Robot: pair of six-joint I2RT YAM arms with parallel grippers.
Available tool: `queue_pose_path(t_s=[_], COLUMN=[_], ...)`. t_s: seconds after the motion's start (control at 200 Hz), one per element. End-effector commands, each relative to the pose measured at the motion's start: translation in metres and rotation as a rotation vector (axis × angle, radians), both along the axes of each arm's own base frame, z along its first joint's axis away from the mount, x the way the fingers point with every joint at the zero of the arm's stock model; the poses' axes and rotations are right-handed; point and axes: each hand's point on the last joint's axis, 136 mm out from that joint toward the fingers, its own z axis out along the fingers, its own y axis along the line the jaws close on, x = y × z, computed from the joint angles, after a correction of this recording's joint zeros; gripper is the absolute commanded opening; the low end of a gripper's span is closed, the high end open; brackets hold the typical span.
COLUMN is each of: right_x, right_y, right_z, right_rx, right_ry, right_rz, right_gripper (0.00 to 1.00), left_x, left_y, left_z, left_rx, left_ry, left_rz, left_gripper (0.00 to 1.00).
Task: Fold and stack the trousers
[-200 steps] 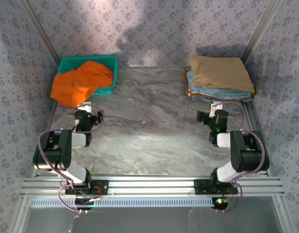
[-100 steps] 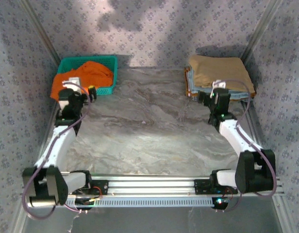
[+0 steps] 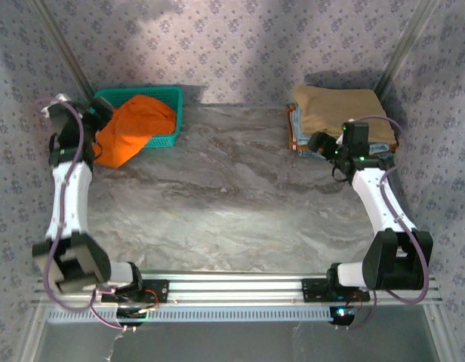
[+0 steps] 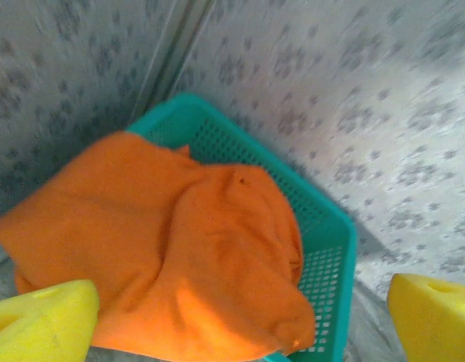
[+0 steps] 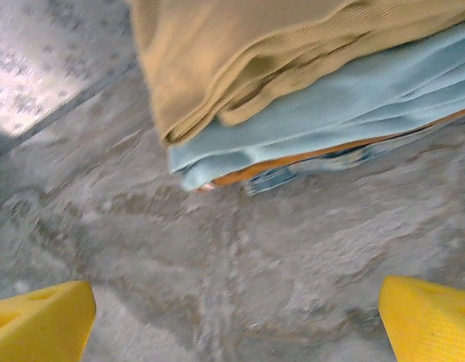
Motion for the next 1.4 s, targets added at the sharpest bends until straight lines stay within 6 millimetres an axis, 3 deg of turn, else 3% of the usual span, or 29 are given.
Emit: queue_pose_path(t_s=[0.0, 0.145, 0.225, 0.245, 0.38, 0.53, 0.685, 0.854, 0.934, 0.999, 1.179, 1.194, 1.294, 1.399], right_x=[-0.007, -0.006, -0.003, -0.002, 0.005, 0.010, 0.010, 0.010, 0.011, 0.012, 0.014, 0.014, 0.015, 0.016], right_y=[0.020, 0.044, 0.059, 0.062, 0.077, 0.082, 0.084, 0.081, 0.079, 0.078, 0.073, 0.072, 0.072, 0.073], right_z=[-0.007, -0.023, -0.032, -0.035, -0.056, -0.080, -0.093, -0.102, -0.107, -0.110, -0.110, -0.108, -0.105, -0.099], right_rx=[0.020, 0.026, 0.024, 0.024, 0.010, 0.019, 0.021, 0.015, 0.018, 0.021, 0.018, 0.017, 0.015, 0.015], right_ry=[0.030, 0.051, 0.065, 0.069, 0.110, 0.157, 0.185, 0.204, 0.215, 0.222, 0.226, 0.223, 0.218, 0.205], right_rz=[0.080, 0.148, 0.186, 0.195, 0.236, 0.251, 0.273, 0.272, 0.262, 0.258, 0.243, 0.242, 0.239, 0.236], right_gripper=[1.00, 1.00, 1.00, 1.00, 1.00, 1.00, 1.00, 1.00, 1.00, 1.00, 1.00, 1.00, 1.00, 1.00], left_x=[0.007, 0.041, 0.060, 0.067, 0.108, 0.142, 0.165, 0.172, 0.174, 0.173, 0.169, 0.170, 0.173, 0.182], left_y=[0.000, 0.018, 0.018, 0.019, 0.004, -0.005, -0.007, -0.007, -0.009, -0.010, -0.017, -0.017, -0.016, -0.017], left_z=[-0.034, -0.066, -0.086, -0.081, -0.100, -0.138, -0.178, -0.218, -0.237, -0.253, -0.276, -0.274, -0.250, -0.190], left_rx=[-0.051, -0.005, 0.005, 0.018, 0.102, 0.225, 0.275, 0.287, 0.294, 0.297, 0.288, 0.291, 0.312, 0.343], left_ry=[0.192, 0.381, 0.478, 0.476, 0.518, 0.602, 0.640, 0.682, 0.705, 0.732, 0.771, 0.768, 0.730, 0.608], left_rz=[-0.005, -0.002, -0.038, -0.040, -0.115, -0.131, -0.125, -0.135, -0.163, -0.188, -0.249, -0.250, -0.250, -0.227], left_gripper=[0.95, 0.98, 0.99, 0.99, 0.99, 0.99, 1.00, 0.99, 0.87, 0.71, 0.06, 0.00, 0.00, 0.00])
